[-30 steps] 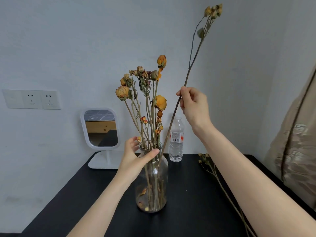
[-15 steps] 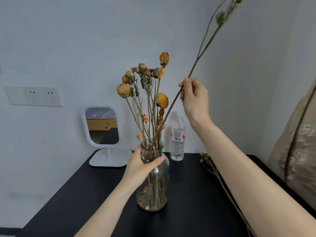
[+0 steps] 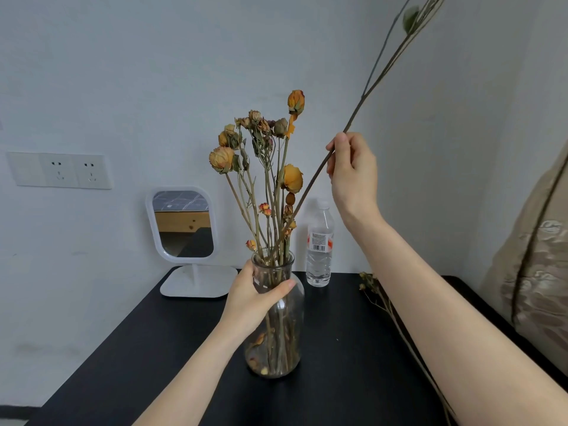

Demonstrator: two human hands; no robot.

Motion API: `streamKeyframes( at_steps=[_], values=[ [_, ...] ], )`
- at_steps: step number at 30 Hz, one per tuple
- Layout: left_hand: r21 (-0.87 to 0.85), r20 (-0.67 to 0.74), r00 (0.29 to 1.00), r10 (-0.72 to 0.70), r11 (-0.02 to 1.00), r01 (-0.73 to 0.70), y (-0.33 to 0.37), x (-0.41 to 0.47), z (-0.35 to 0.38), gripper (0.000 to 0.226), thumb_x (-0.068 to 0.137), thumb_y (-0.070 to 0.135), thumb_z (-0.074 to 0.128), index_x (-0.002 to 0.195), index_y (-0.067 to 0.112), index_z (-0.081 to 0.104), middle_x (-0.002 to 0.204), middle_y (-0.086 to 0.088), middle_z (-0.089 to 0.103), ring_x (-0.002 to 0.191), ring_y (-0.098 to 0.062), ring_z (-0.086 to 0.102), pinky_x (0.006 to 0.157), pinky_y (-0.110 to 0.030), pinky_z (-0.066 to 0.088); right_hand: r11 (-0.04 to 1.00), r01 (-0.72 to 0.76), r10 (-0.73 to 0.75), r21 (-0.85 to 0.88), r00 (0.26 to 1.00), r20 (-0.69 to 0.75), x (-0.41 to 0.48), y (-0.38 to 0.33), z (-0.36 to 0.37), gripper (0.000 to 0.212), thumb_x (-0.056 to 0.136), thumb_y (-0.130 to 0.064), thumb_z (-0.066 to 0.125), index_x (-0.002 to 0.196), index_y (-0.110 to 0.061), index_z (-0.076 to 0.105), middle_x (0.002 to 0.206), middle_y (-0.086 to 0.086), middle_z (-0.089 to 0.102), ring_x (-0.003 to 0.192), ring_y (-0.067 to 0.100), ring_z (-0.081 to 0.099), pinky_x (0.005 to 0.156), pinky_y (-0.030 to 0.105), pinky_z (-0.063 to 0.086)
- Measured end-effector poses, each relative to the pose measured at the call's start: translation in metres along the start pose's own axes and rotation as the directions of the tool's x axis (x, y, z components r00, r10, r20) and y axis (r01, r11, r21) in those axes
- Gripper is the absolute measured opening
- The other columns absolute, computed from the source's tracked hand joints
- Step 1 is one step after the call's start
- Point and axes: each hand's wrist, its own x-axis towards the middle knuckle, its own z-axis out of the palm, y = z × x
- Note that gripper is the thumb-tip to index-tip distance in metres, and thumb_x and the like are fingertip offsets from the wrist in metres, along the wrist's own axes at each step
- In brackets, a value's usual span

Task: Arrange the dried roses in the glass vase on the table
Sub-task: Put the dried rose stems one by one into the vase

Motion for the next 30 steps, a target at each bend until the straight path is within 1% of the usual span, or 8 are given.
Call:
streamKeyframes(
  at_steps=[9,12,16,20,22,25,28,30],
  values=[
    [0.007,-0.01,1.0,0.005,1.0,-0.005,0.0,-0.002,0.001,0.061,0.069,0.042,0.075,0.121,0.035,0.043,0.118,0.015,0.056,0.114,-0.008,0.051,0.095,-0.027,0.04,0.997,0.008,0.01,-0.079,0.975,0.223,-0.02,0.017,0.005,0.024,0.1,-0.021,0.039,0.084,-0.012,0.054,0.061,-0.006,0.048,0.053,0.001,0.044,0.052,0.01,0.037],
    [0.015,-0.02,1.0,-0.003,1.0,0.003,0.0,-0.003,0.0,0.068,0.069,0.044,0.075,0.127,0.03,0.043,0.123,0.011,0.056,0.116,-0.01,0.051,0.098,-0.03,0.041,0.995,-0.017,0.046,-0.1,0.952,0.301,-0.028,0.022,0.006,0.025,0.099,-0.023,0.041,0.083,-0.012,0.056,0.058,-0.006,0.05,0.051,0.003,0.044,0.055,0.019,0.04],
    [0.021,-0.019,1.0,0.0,1.0,0.0,0.001,-0.003,0.001,0.065,0.07,0.043,0.074,0.126,0.033,0.042,0.119,0.015,0.055,0.113,-0.007,0.05,0.092,-0.024,0.039,0.996,-0.007,0.035,-0.091,0.95,0.309,-0.027,0.02,0.0,0.025,0.098,-0.022,0.043,0.086,-0.006,0.058,0.058,-0.006,0.05,0.054,0.007,0.044,0.058,0.027,0.04],
    [0.027,-0.023,1.0,-0.005,1.0,0.006,0.001,-0.002,0.001,0.068,0.07,0.043,0.074,0.129,0.03,0.042,0.121,0.013,0.055,0.113,-0.008,0.05,0.091,-0.024,0.039,0.998,0.038,-0.025,-0.043,0.964,0.265,-0.022,0.012,-0.001,0.025,0.099,-0.022,0.041,0.076,-0.019,0.051,0.058,-0.007,0.05,0.049,0.001,0.044,0.053,0.015,0.038],
    [0.022,-0.027,1.0,-0.001,1.0,0.002,0.002,-0.003,0.001,0.068,0.07,0.042,0.075,0.129,0.03,0.042,0.121,0.013,0.055,0.113,-0.007,0.05,0.091,-0.023,0.039,0.995,0.062,-0.035,-0.076,0.948,0.315,-0.022,0.009,0.001,0.027,0.099,-0.022,0.042,0.073,-0.021,0.051,0.057,-0.008,0.05,0.048,-0.001,0.045,0.05,0.011,0.036],
    [0.008,-0.017,1.0,0.011,1.0,-0.011,0.002,-0.004,0.001,0.065,0.07,0.04,0.075,0.126,0.03,0.045,0.118,0.014,0.057,0.112,-0.007,0.052,0.088,-0.02,0.04,0.983,0.057,0.023,-0.175,0.905,0.425,-0.026,0.013,0.006,0.025,0.098,-0.023,0.045,0.078,-0.014,0.057,0.058,-0.006,0.051,0.049,0.002,0.044,0.049,0.015,0.038],
    [0.009,-0.016,1.0,0.015,1.0,-0.015,0.002,-0.004,0.0,0.065,0.069,0.04,0.076,0.127,0.029,0.046,0.119,0.011,0.058,0.112,-0.008,0.052,0.09,-0.023,0.042,0.971,0.02,0.1,-0.239,0.872,0.48,-0.034,0.024,0.009,0.026,0.096,-0.025,0.049,0.081,-0.008,0.062,0.061,-0.002,0.053,0.053,0.009,0.045,0.055,0.021,0.039],
    [0.004,-0.008,1.0,0.025,1.0,-0.025,0.001,-0.004,0.0,0.064,0.07,0.04,0.075,0.126,0.03,0.046,0.119,0.012,0.059,0.112,-0.007,0.053,0.091,-0.023,0.042,0.96,0.0,0.149,-0.279,0.845,0.513,-0.038,0.032,0.009,0.027,0.094,-0.027,0.052,0.082,-0.007,0.066,0.063,-0.001,0.054,0.055,0.009,0.044,0.056,0.02,0.039]
  ],
)
